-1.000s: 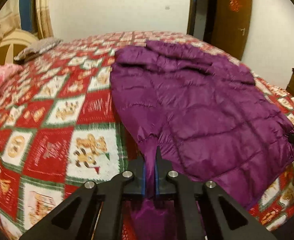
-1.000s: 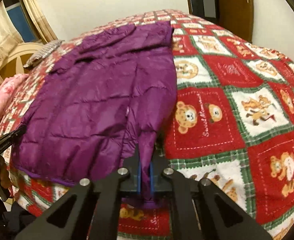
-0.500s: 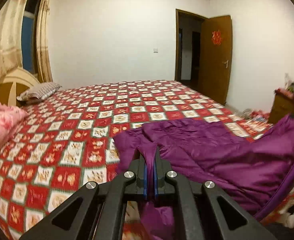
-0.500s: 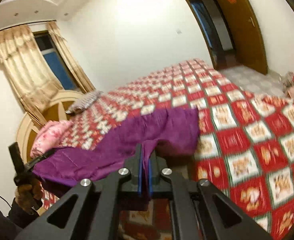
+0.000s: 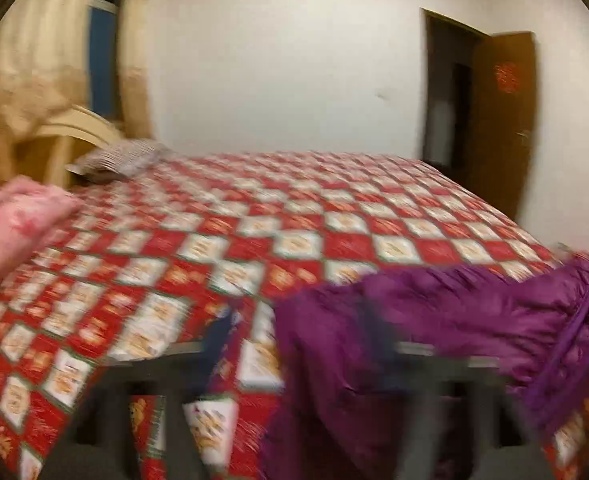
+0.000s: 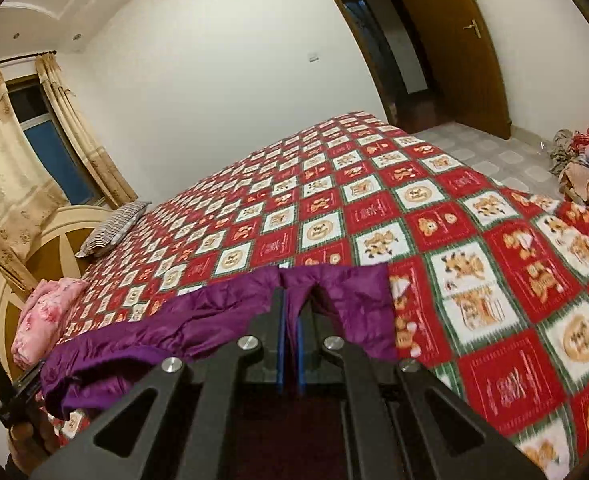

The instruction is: Fold large clothes

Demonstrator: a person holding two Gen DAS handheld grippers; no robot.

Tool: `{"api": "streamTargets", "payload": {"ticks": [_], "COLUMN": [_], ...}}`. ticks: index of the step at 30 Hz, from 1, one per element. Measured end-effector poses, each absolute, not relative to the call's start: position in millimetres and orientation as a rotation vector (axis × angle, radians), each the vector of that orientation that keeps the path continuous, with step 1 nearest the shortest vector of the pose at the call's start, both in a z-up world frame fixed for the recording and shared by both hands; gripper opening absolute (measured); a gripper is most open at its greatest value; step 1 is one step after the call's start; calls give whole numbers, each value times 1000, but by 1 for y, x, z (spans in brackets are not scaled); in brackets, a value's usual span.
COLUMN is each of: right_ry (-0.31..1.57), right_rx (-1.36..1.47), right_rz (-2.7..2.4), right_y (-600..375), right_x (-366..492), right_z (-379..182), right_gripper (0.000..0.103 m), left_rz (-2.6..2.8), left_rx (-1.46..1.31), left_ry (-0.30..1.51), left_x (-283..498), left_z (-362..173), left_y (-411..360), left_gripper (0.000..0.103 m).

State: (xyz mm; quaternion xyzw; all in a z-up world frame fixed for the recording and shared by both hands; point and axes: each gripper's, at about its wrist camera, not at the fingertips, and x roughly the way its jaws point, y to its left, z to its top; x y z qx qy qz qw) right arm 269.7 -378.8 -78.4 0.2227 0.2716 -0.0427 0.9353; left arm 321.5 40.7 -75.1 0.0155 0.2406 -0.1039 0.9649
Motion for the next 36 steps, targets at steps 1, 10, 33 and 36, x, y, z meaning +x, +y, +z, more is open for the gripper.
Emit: {"api": "streamTargets", "payload": {"ticks": [1,10,33,36], "right_ry": [560,529,757,752], "right_rx": [452,413,145,144], "right_rz": [-88,-205,-132,-135], "right_y": [-380,-382,-266,-265], "right_x": [278,348,432,435], "right_z": [-79,-88,-177,-181], "right_gripper": [6,70,58,58], "left_rz": [-198,-34,133,131], "left_rx": [10,46,218,268], "left_ry": [450,461,730,733], "left_x": [324,373,485,487], "left_z": [-72,-76,-190,-196], "left_y": [45,31,-63,-73], "left_gripper": [93,96,96,96]}}
